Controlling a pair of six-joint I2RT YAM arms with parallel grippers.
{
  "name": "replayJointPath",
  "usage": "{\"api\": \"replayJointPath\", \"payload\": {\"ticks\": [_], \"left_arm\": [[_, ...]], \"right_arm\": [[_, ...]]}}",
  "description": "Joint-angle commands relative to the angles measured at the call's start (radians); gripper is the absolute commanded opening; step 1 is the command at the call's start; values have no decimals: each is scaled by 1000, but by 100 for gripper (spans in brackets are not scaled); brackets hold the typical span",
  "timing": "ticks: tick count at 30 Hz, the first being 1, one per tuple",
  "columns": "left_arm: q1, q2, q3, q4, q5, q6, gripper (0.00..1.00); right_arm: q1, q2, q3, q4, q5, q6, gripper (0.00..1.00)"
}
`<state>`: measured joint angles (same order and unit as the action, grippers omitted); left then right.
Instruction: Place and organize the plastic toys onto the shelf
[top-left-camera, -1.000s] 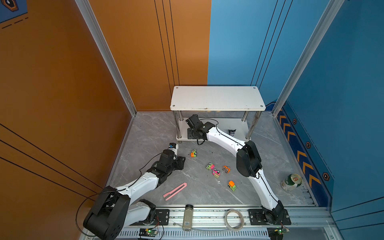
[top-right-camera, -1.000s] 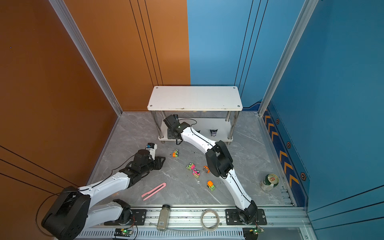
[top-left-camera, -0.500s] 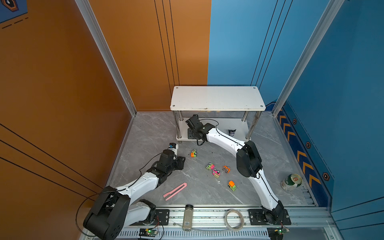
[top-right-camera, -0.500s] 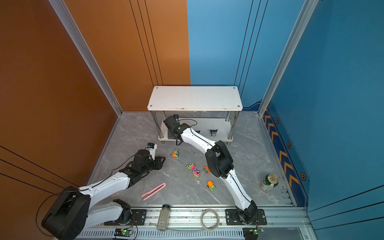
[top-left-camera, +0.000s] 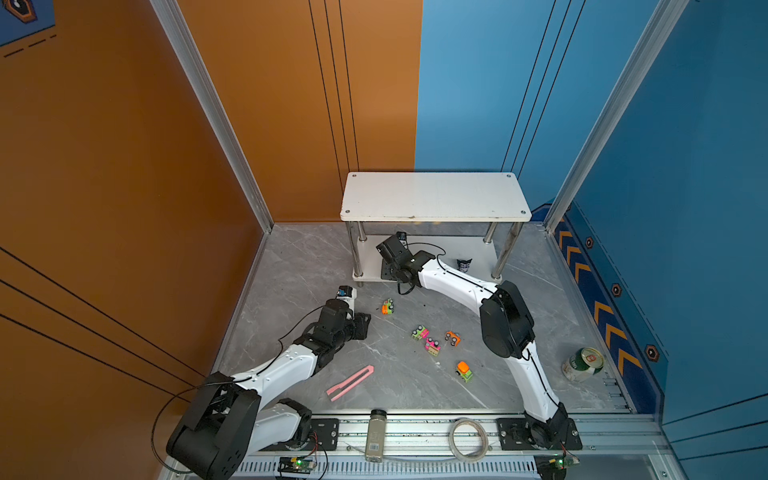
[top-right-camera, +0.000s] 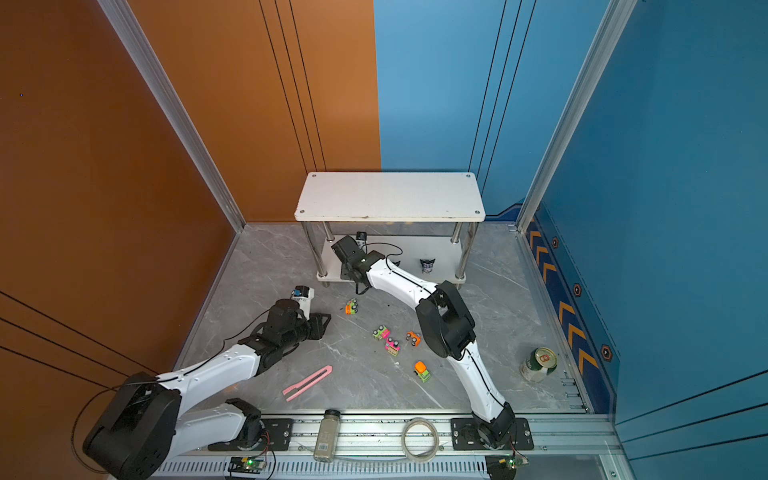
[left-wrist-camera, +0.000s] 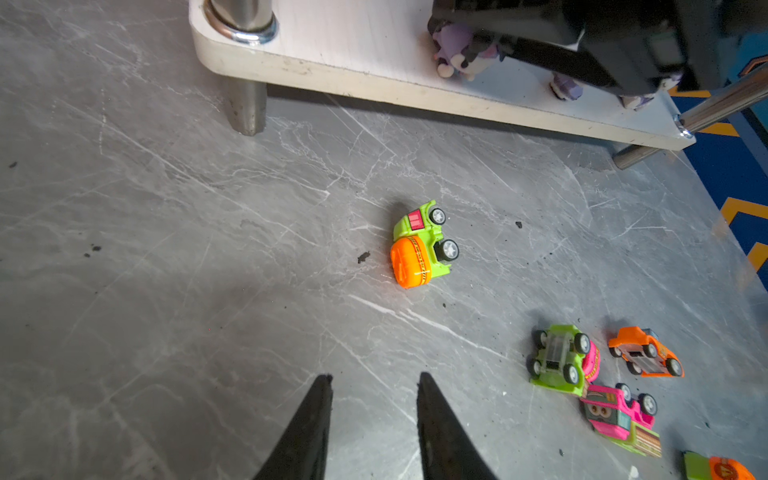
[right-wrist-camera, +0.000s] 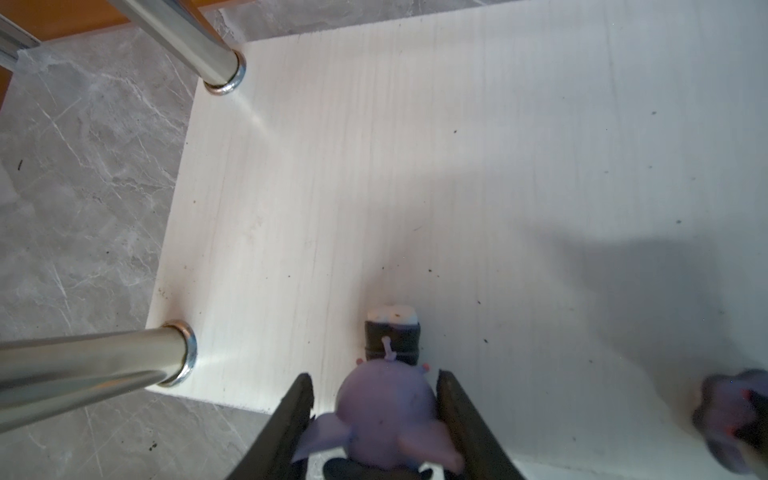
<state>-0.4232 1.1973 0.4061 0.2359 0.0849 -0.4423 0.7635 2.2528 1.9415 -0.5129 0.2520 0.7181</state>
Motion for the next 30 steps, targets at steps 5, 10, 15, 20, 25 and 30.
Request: {"api": "replayJointPath", "payload": {"ticks": [5,10,15,20,25,30], "left_arm": [[12,-23,1,1,19,14,36],[15,-32,-6,-1,14,17,37],[17,-31,-6,0,15,16,37],[18,-32,-7,0,16,16,37],[20,-28,-7,2,16,13,37],[20,-24,-3,2,18,10,37]], "right_arm": [[-6,-22,-21,20,57,99,32],[-7,-11,-9,28,58,102,32],[-12,13,20,14,38,89,32],[-15,25,23,13,24,70,35],[-22,28,21,1,22,64,38],[-24,28,20,-1,16,65,53]]}}
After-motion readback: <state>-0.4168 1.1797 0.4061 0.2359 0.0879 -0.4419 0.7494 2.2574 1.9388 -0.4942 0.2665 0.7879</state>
